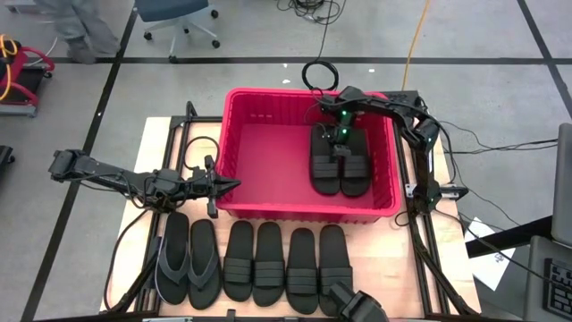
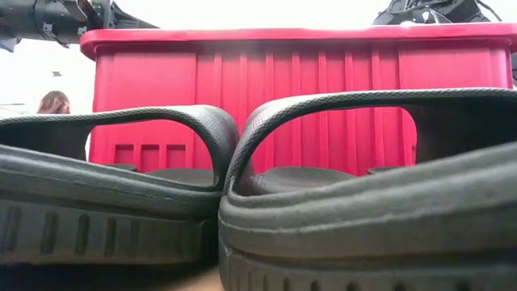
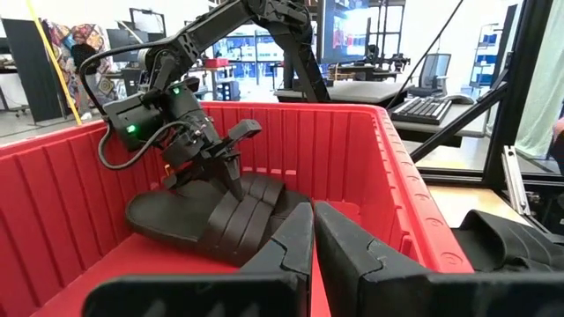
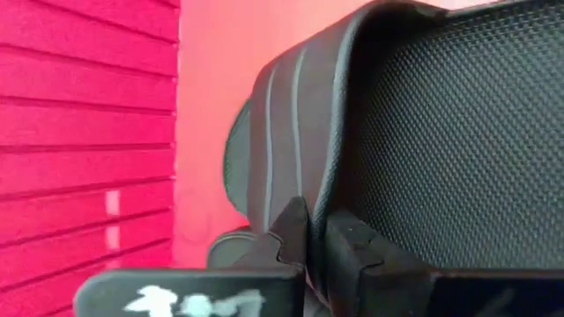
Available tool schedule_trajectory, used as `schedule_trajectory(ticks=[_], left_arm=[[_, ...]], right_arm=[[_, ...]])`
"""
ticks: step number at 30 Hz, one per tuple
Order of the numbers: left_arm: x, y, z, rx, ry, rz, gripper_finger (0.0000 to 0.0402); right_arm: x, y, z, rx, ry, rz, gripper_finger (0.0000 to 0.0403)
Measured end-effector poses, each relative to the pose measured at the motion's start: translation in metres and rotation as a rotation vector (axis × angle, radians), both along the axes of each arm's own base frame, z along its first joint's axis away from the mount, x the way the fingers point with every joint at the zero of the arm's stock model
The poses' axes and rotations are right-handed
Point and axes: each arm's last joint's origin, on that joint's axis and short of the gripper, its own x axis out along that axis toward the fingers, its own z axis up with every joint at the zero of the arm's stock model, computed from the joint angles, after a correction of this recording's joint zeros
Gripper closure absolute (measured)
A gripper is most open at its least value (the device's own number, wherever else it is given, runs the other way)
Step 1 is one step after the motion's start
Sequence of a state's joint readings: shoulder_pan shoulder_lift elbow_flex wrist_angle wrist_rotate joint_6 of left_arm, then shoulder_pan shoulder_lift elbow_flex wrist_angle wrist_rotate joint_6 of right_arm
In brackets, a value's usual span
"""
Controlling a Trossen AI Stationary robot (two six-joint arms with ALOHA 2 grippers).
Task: Pick and place slides into bin
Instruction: Put the black slide into the red bin
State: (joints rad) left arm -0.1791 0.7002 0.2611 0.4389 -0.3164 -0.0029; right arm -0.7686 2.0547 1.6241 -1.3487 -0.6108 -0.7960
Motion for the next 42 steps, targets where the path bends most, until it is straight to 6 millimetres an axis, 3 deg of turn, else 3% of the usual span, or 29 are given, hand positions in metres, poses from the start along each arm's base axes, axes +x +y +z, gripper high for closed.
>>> schedule_trajectory(ticks=[15, 27, 33, 42], left_arm=[[0.000, 0.000, 0.000, -0.001, 0.000, 0.000, 0.0380], [0.000, 0.000, 0.000, -0.006, 0.000, 0.000, 0.0380], [0.000, 0.000, 0.000, -0.006, 0.000, -0.001, 0.0380], [0.000, 0.000, 0.000, -0.025, -0.002, -0.001, 0.0380]], right_arm=[[-0.005, -0.001, 0.001, 0.043, 0.081, -0.080, 0.0390], [-0.001, 0.003, 0.002, -0.018, 0.129, -0.076, 0.0287], [0.010, 0.011, 0.016, -0.197, 0.087, -0.019, 0.0247], [0.019, 0.025, 0.047, -0.341, -0.037, -0.009, 0.0242]])
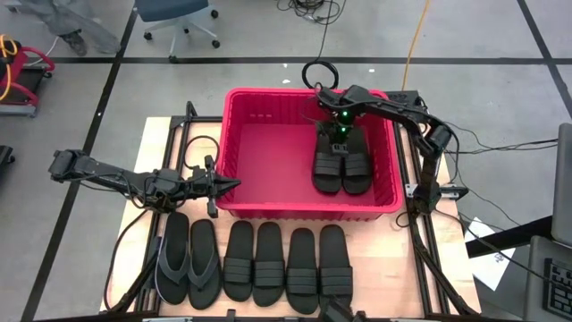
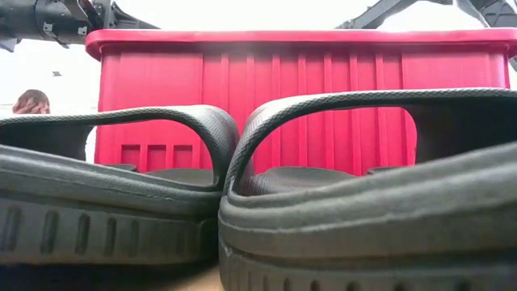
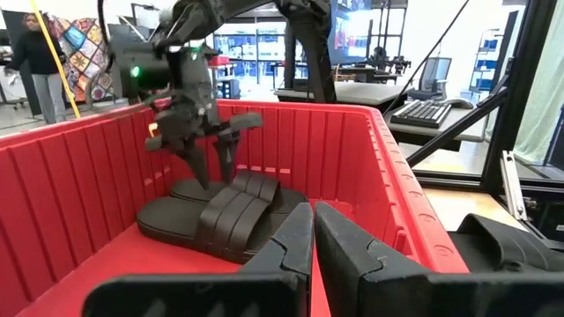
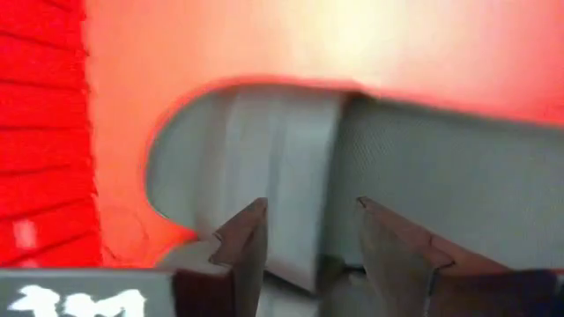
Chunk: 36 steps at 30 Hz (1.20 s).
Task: Pick and place slides into bin
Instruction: Put the black slide into the red bin
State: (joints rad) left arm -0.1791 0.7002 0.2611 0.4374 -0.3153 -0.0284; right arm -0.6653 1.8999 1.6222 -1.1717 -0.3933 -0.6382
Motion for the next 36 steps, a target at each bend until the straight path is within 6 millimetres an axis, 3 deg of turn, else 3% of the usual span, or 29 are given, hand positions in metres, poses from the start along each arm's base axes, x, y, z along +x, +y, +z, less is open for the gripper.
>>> schedule_trajectory(ticks=[4, 12, 20, 29, 36], left_arm=[[0.000, 0.000, 0.000, 0.000, 0.000, 0.000, 0.0380], [0.000, 0.000, 0.000, -0.002, 0.000, 0.000, 0.0380], [0.000, 0.000, 0.000, -0.008, 0.000, -0.001, 0.0380], [0.000, 0.000, 0.000, -0.024, -0.001, 0.000, 0.0380], [0.000, 0.000, 0.000, -0.025, 0.000, -0.001, 0.0380]], right_arm=[[0.016, 0.015, 0.006, -0.037, -0.062, 0.030, 0.0265], [0.057, 0.048, 0.004, -0.139, -0.181, 0.101, 0.0392], [0.068, 0.048, -0.016, -0.132, -0.110, 0.003, 0.0401], [0.075, 0.051, -0.056, -0.106, 0.043, 0.007, 0.0402], [0.073, 0.060, -0.069, -0.066, 0.136, 0.093, 0.0402]])
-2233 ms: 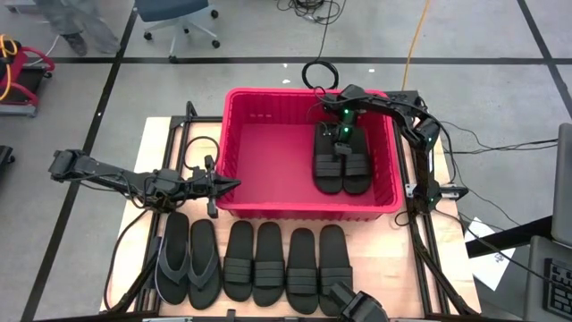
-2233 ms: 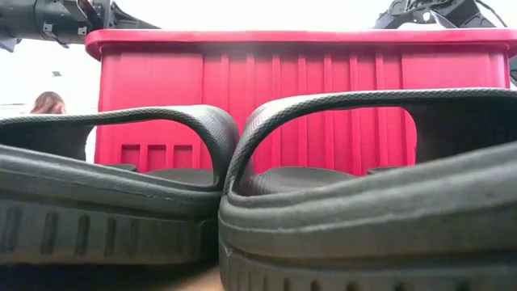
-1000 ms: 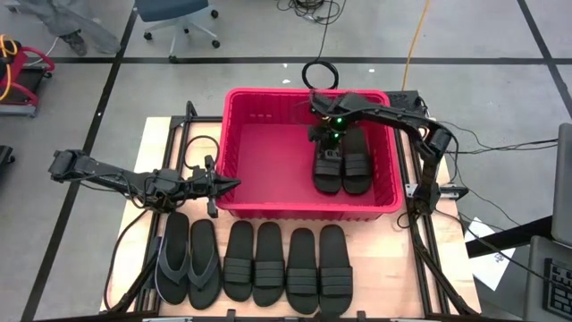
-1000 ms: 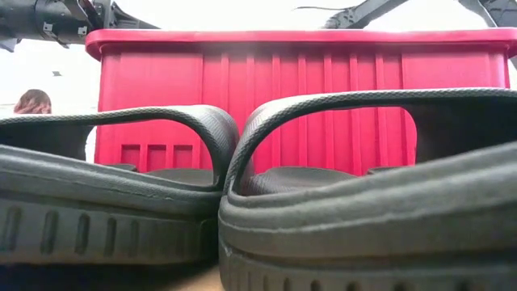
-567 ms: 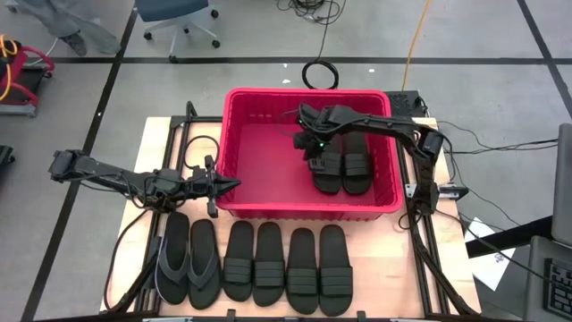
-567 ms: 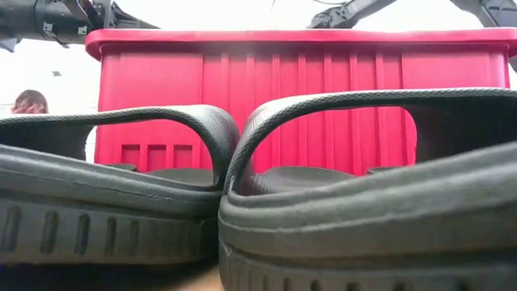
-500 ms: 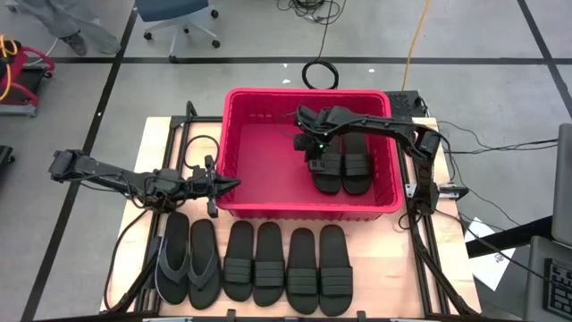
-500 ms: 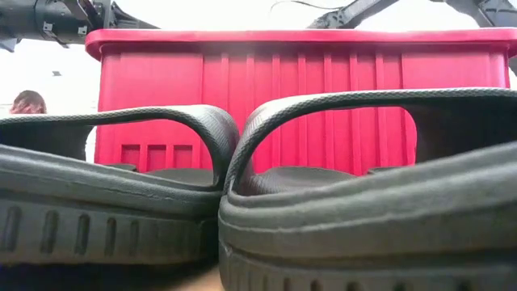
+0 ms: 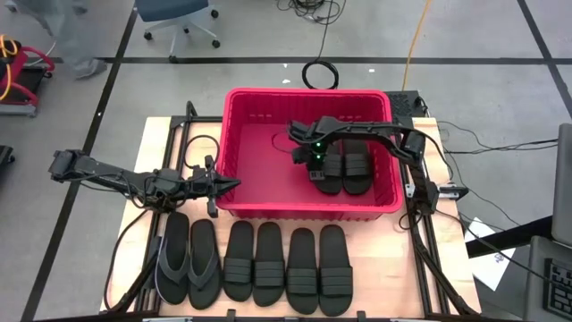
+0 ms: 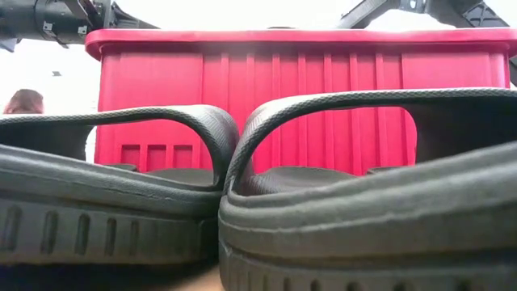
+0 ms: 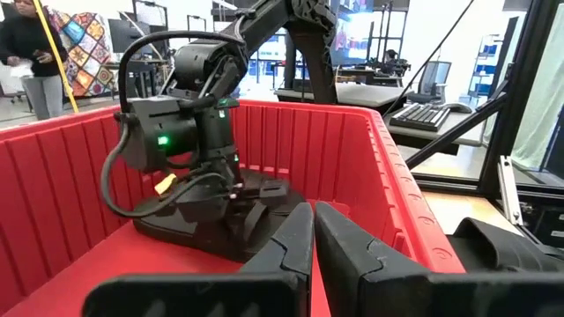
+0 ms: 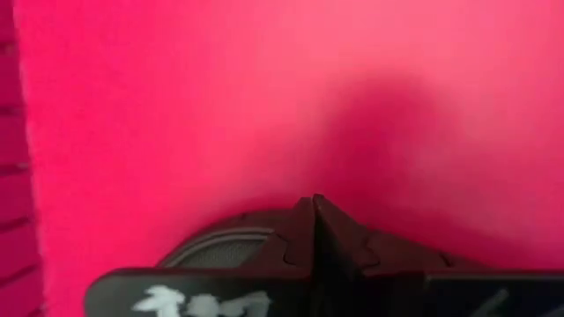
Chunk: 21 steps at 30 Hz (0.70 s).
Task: Pick and place slides into bin
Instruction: Put the black slide into the red bin
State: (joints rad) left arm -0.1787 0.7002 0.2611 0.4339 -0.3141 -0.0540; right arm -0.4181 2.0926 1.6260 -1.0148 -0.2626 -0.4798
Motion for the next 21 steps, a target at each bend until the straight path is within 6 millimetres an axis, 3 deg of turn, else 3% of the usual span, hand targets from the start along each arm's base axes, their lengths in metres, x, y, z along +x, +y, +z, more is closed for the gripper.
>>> schedule_trajectory(ticks=[12, 17, 21], left_arm=[[0.000, 0.000, 0.000, 0.000, 0.003, -0.001, 0.0380], [0.000, 0.000, 0.000, 0.000, 0.003, 0.000, 0.0380], [0.000, 0.000, 0.000, -0.001, 0.003, -0.001, 0.0380]], right_arm=[[0.000, 0.001, 0.002, 0.000, -0.001, -0.029, 0.0403], [0.007, -0.004, 0.017, -0.066, -0.124, -0.090, 0.0403], [0.011, -0.011, 0.034, -0.245, -0.204, -0.140, 0.0403]])
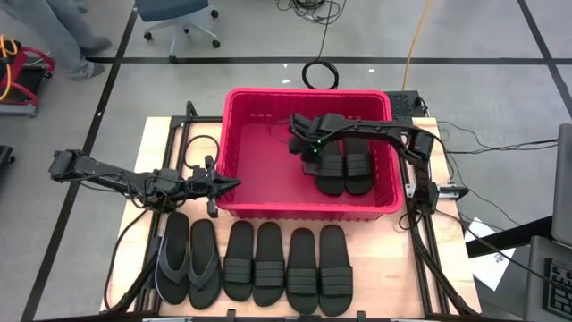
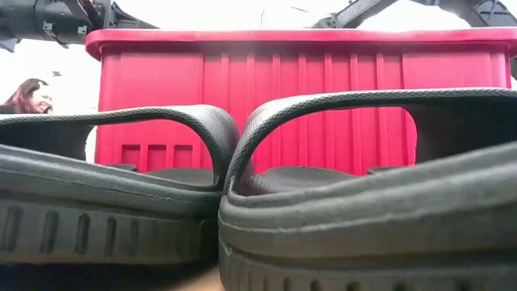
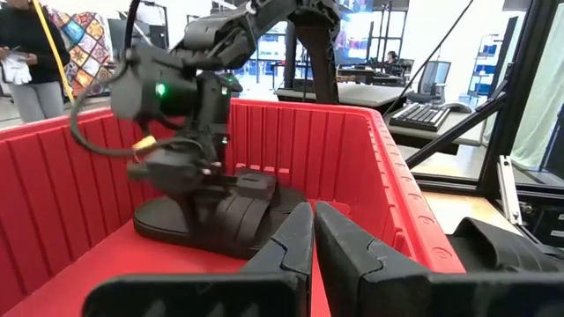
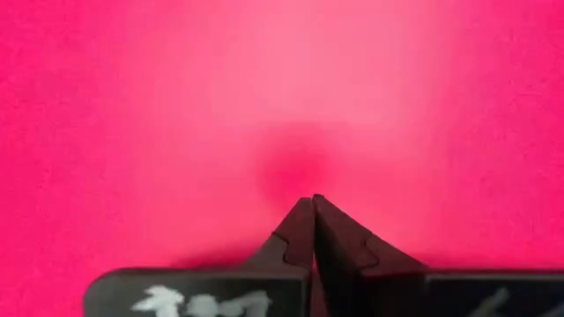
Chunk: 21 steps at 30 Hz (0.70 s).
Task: Pick and place slides into bin
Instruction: Put the black slide into the red bin
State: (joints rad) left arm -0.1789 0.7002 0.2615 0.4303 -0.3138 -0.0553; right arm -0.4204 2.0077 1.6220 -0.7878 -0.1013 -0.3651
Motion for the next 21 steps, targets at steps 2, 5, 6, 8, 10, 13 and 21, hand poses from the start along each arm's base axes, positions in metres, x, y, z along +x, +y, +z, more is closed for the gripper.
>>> schedule_trajectory(ticks=[2, 5, 6, 8, 10, 13, 21], left_arm=[[0.000, 0.000, 0.000, 0.001, 0.000, 0.000, 0.0380], [0.000, 0.000, 0.000, 0.004, 0.002, 0.000, 0.0380], [0.000, 0.000, 0.000, 0.005, 0.002, 0.000, 0.0380], [0.000, 0.000, 0.000, 0.004, 0.002, 0.000, 0.0380], [0.000, 0.000, 0.000, 0.003, 0.002, 0.001, 0.0380], [0.000, 0.000, 0.000, 0.003, 0.002, 0.001, 0.0380], [0.000, 0.000, 0.000, 0.002, 0.002, 0.001, 0.0380]], right_arm=[[-0.002, -0.010, 0.003, -0.053, -0.014, -0.020, 0.0403], [-0.010, -0.026, -0.003, -0.049, 0.019, -0.063, 0.0403], [-0.013, -0.030, -0.007, -0.041, 0.044, -0.069, 0.0403], [-0.018, -0.037, -0.014, -0.027, 0.080, -0.073, 0.0403], [-0.019, -0.042, -0.018, -0.019, 0.082, -0.083, 0.0403], [-0.021, -0.047, -0.023, 0.010, 0.086, -0.092, 0.0403], [-0.025, -0.053, -0.040, 0.056, 0.145, -0.141, 0.0403]])
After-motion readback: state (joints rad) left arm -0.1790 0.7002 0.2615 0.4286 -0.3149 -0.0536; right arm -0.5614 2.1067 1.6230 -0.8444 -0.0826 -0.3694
